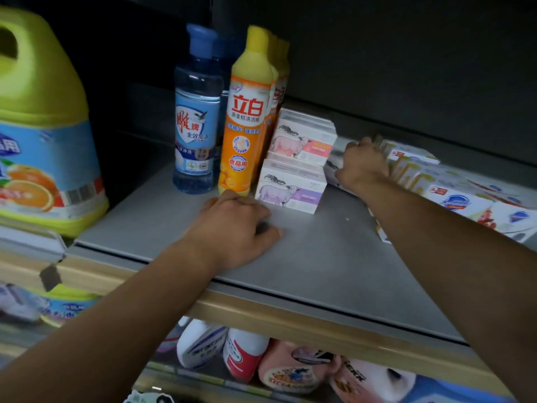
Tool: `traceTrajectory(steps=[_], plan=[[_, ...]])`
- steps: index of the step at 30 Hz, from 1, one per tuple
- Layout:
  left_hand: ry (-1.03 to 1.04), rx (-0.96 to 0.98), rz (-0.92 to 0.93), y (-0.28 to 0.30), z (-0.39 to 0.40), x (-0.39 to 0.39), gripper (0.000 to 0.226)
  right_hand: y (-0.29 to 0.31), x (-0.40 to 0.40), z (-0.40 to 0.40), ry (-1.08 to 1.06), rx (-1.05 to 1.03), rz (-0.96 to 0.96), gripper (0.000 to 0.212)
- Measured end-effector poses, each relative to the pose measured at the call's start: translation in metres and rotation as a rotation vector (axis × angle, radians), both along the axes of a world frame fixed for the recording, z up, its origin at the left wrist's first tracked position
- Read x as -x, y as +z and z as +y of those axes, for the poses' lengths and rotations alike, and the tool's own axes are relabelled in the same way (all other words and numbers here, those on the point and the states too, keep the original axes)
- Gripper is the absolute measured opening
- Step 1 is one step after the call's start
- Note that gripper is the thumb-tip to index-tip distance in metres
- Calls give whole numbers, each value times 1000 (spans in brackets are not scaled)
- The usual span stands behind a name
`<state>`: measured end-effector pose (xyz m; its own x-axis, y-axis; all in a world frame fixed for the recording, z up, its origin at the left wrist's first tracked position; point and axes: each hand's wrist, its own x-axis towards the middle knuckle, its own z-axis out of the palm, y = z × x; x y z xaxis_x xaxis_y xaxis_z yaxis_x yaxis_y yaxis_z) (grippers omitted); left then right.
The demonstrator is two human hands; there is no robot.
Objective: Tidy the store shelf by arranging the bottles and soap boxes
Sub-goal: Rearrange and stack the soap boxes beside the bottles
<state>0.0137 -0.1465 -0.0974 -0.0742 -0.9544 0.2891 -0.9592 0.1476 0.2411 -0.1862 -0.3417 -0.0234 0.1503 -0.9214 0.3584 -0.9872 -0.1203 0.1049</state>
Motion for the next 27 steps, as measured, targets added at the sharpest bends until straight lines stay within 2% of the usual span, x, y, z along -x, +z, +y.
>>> traceTrajectory(steps=[3,7,12,14,16,18,19,21,23,25,27], plan=[[-1,-8,4,2,1,0,78,10,-1,21,-14,70,42,51],[12,-34,-7,2,1,-1,70,34,5,59,11,118,49,50],[10,-75,9,10,9,1,53,48,25,109,111,207,-259,41],[-24,-22,199,15,15,3,46,45,34,132,201,156,-434,44],[-83,35,550,23,23,11,42,37,43,154,315,47,-561,44],[-174,-6,890,32,33,24,35,23,46,175,429,-73,-635,42],[-228,-46,972,35,37,32,32,15,45,184,471,-129,-665,43],[-307,-67,940,34,43,44,30,-1,40,196,522,-204,-744,44],[-295,-29,923,28,46,49,29,-16,37,204,543,-223,-854,42],[-250,-30,1071,24,49,49,24,-28,39,209,562,-206,-957,45],[-218,-54,1258,21,50,48,22,-42,45,213,609,-217,-1018,63]])
